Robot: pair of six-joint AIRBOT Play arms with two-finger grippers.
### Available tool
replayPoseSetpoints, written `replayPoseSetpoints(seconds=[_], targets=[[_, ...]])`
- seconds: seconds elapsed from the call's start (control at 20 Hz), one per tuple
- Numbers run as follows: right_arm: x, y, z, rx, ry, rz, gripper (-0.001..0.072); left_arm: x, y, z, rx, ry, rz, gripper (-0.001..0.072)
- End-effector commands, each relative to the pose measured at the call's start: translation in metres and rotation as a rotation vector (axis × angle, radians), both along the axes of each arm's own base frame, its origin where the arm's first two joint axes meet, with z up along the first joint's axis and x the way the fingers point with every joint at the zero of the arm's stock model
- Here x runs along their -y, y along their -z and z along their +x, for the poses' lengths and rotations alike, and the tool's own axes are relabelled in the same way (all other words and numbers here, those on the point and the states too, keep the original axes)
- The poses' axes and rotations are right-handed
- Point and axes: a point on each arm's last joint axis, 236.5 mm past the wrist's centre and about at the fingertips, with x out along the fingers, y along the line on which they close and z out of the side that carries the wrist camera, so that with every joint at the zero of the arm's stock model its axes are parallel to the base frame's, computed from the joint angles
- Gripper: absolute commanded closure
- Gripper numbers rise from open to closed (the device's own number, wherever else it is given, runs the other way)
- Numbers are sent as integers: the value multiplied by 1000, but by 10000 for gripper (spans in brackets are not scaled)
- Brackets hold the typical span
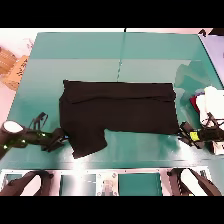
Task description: Fold the shirts.
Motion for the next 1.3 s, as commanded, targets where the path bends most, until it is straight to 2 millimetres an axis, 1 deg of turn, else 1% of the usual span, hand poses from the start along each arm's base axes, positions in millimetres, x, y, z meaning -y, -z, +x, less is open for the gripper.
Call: replayPoseSetpoints(seconds=[0.0,0.1,0.2,0.3,0.4,0.45,0.5,0.55,0.6,0.65,0.75,0.85,1.0,1.1,1.25], targets=[[-3,15,16,88,112,19,380,18,18,-8,1,-110,-85,-10],[-7,19,29,123,179,57,379,25,23,-9,3,-164,-123,-10],[-15,26,39,123,201,93,380,28,24,-4,32,-200,-148,-9],[-24,34,44,111,192,106,380,26,28,-3,40,-224,-138,-10],[-28,41,45,101,175,101,381,26,28,0,46,-243,-145,-9],[-27,41,45,103,176,98,385,27,26,3,55,-250,-157,76],[-27,41,46,105,171,96,453,30,21,7,82,-241,-174,300],[-27,40,47,114,141,89,619,32,16,11,112,-227,-188,481],[-28,38,46,118,111,90,697,33,10,16,141,-206,-197,673],[-30,36,46,118,83,95,698,34,3,21,170,-179,-201,686],[-31,31,42,94,30,95,698,36,-17,33,216,-114,-216,687],[-28,25,33,50,-50,74,698,38,-44,39,251,-4,-226,687],[-24,9,25,-5,-141,67,698,32,-79,49,272,97,-200,687],[-22,-9,29,6,-169,61,698,31,-103,56,301,143,-194,687],[-15,-38,47,64,-186,36,698,29,-142,70,372,160,-185,687]])
